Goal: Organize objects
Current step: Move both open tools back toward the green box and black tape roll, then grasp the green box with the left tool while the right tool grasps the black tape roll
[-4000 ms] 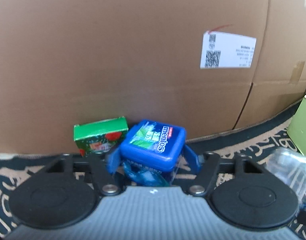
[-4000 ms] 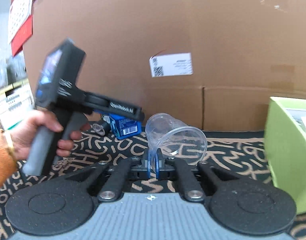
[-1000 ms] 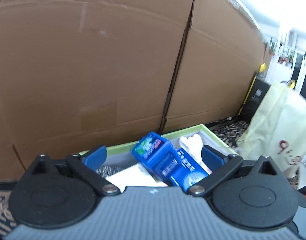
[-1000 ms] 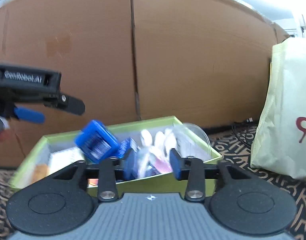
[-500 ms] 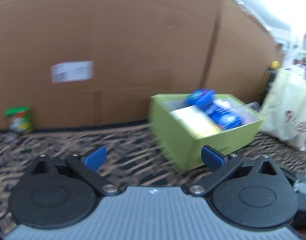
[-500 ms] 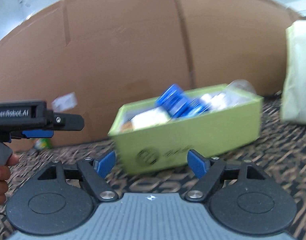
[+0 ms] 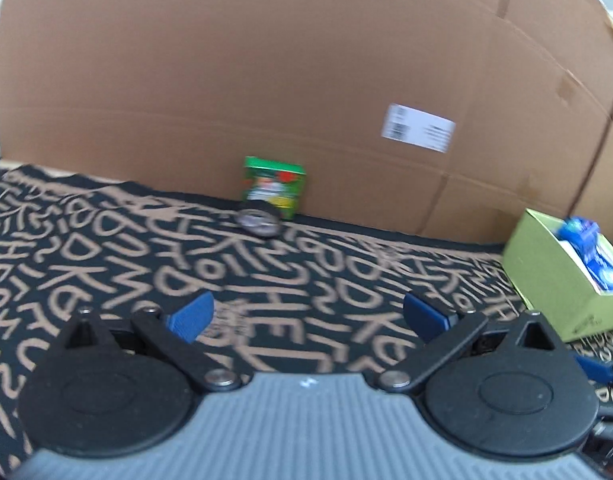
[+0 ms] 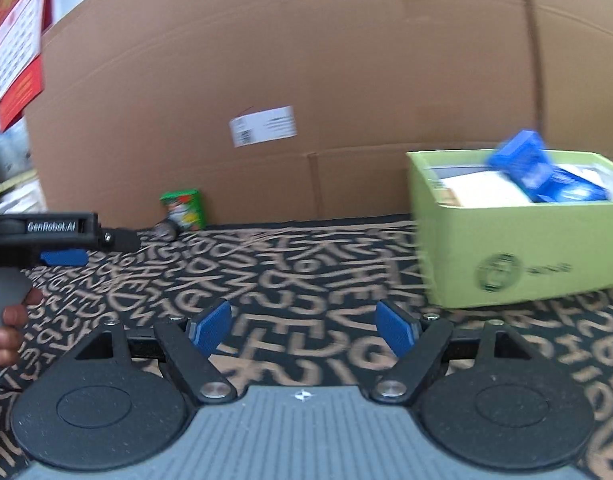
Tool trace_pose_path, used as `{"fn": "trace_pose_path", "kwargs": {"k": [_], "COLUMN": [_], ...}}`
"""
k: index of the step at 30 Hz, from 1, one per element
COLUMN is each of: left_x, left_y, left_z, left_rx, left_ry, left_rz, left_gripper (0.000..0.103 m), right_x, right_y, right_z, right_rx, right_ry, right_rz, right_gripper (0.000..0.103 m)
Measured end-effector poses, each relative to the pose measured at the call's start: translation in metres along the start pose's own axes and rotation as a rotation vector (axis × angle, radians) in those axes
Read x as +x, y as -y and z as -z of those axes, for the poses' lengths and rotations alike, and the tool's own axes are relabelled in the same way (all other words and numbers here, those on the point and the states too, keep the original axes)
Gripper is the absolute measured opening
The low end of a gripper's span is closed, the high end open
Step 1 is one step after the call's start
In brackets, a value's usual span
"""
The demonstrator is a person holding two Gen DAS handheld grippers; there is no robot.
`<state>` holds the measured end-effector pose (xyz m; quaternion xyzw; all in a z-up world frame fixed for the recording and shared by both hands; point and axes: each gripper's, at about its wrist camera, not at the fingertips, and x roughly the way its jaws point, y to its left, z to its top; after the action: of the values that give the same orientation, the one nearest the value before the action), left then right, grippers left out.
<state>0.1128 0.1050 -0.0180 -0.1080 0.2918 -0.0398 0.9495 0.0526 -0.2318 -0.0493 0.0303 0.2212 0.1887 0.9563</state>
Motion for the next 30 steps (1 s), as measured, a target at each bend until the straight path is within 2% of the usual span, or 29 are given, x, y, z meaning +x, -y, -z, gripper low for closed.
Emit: {"fn": "trace_pose_path", "kwargs": {"k": [3, 8, 15, 17, 22, 23, 25, 26, 28, 30], "left_x": [0.0, 0.004, 0.023, 0.032, 0.062, 0.067, 0.078, 0.084, 0.095, 0.108], "left_y": [-0.024, -0.054, -0.075, -0.078, -0.085, -0.085, -0.083, -0.081, -0.074, -0.064], "left_z": [-0.009, -0.029, -0.06, -0.067, -0.085, -0.088, -0.093, -0.095, -0.096, -0.096], "left_rx": [-0.018, -0.008, 0.042, 0.062, 0.027, 0.017, 0.019, 0.027, 0.073, 0.116], "left_ry": [0.001, 0.021, 0.082, 0.107, 0.083, 0.08, 0.075, 0.072, 0.061, 0.047], "left_rz": [-0.001, -0.029, -0.016, 0.007, 0.05, 0.051, 0.059, 0.058, 0.055, 0.028], "left_gripper": [0.103, 0.103, 0.103, 0.103, 0.103, 0.103, 0.103, 0.103, 0.103, 0.103], "right_x": [0.026, 0.072, 0.155, 0.179, 0.222, 0.228, 0.237, 0.24, 0.237, 0.226], "right_y": [-0.027, -0.073, -0.122, -0.132, -0.148, -0.15, -0.151, -0.148, -0.141, -0.137], "right_z": [-0.008, -0.024, -0.057, -0.063, -0.073, -0.073, -0.075, -0.076, -0.075, -0.073], "right_rx": [-0.057, -0.159, -0.282, -0.313, -0.364, -0.37, -0.36, -0.342, -0.307, -0.319], "right_ry": [-0.061, -0.072, -0.058, -0.071, -0.095, -0.102, -0.134, -0.165, -0.184, -0.168], "right_rz": [-0.087, -0.179, -0.23, -0.242, -0.229, -0.231, -0.245, -0.271, -0.302, -0.289], "right_gripper": [0.083, 0.083, 0.082, 0.082, 0.079, 0.075, 0.05, 0.023, 0.023, 0.023]}}
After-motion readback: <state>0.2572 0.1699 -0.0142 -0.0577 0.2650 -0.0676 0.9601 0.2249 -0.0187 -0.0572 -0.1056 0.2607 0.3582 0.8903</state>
